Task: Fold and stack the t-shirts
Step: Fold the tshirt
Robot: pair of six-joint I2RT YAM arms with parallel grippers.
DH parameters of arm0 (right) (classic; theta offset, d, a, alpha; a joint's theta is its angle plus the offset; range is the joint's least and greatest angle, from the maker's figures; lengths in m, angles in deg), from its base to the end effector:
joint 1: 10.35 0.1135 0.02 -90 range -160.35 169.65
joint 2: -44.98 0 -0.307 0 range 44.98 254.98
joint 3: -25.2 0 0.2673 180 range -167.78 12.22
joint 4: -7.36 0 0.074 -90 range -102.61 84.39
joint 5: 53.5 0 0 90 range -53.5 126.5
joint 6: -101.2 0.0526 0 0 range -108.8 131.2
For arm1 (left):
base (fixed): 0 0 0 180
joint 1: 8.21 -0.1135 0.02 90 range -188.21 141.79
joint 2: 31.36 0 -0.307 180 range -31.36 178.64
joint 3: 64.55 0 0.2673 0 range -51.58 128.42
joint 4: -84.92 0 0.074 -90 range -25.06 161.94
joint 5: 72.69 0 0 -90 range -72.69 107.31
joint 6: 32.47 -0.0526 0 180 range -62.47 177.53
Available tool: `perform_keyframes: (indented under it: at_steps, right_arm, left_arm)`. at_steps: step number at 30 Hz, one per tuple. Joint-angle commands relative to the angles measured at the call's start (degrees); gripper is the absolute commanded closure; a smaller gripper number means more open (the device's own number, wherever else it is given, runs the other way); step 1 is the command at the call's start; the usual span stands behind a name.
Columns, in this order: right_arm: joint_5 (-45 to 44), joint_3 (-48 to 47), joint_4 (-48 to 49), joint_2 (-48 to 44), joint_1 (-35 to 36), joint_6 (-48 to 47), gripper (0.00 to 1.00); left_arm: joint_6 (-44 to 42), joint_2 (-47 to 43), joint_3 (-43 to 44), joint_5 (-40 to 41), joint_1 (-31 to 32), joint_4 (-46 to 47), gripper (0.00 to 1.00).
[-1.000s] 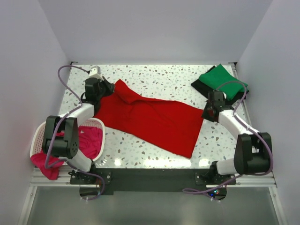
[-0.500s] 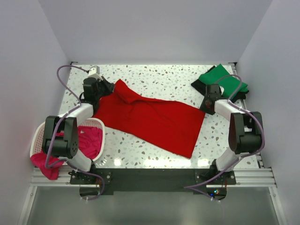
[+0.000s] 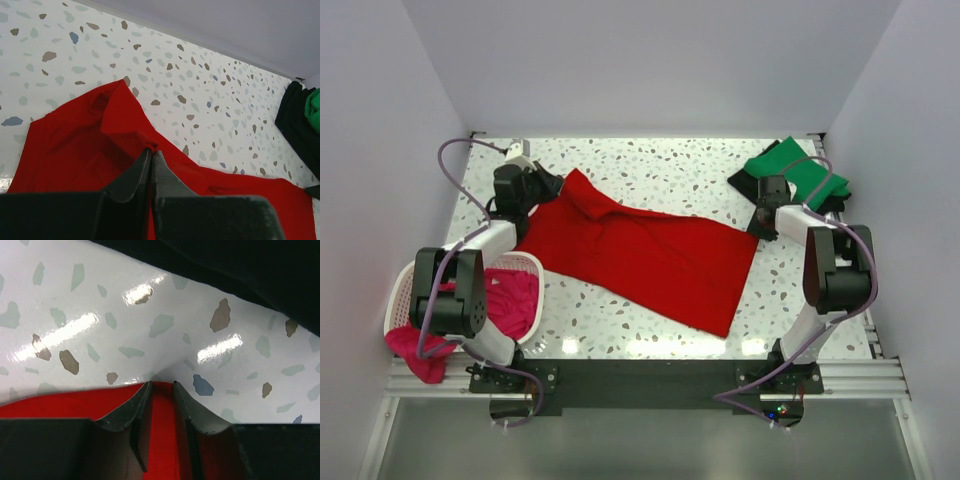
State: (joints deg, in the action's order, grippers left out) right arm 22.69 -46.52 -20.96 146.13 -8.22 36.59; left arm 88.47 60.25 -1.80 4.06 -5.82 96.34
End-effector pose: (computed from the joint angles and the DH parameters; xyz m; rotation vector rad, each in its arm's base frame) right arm 0.3791 0.0015 0.1776 0.5986 2.4675 -0.1240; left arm 0.3813 -0.0280 0.2538 -0.3126 1.8876 -0.6134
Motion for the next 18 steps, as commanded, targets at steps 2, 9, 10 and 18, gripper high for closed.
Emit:
perform_keyframes:
  at_steps: [2, 9, 10, 18]
  right_arm:
    - [0.35, -3.92, -2.04, 2.39, -0.46, -0.95, 0.75]
    - [2.11, -5.33, -4.16, 4.85, -0.90, -1.74, 0.94]
    - [2.20, -4.90, -3.90, 4.16, -0.90, -1.74, 0.98]
    - [3.69, -0.77, -3.89, -5.85, -0.81, -1.83, 1.00]
  left_arm:
    - [0.70, -1.09, -0.38, -1.42, -0.90, 3.90, 1.00]
    - [0.88, -1.35, -0.74, -1.60, -1.16, 4.25, 1.00]
    - [0.88, -1.18, -0.74, -1.60, -1.25, 4.34, 1.00]
    - [1.41, -2.75, -0.82, -1.16, -1.34, 3.99, 1.00]
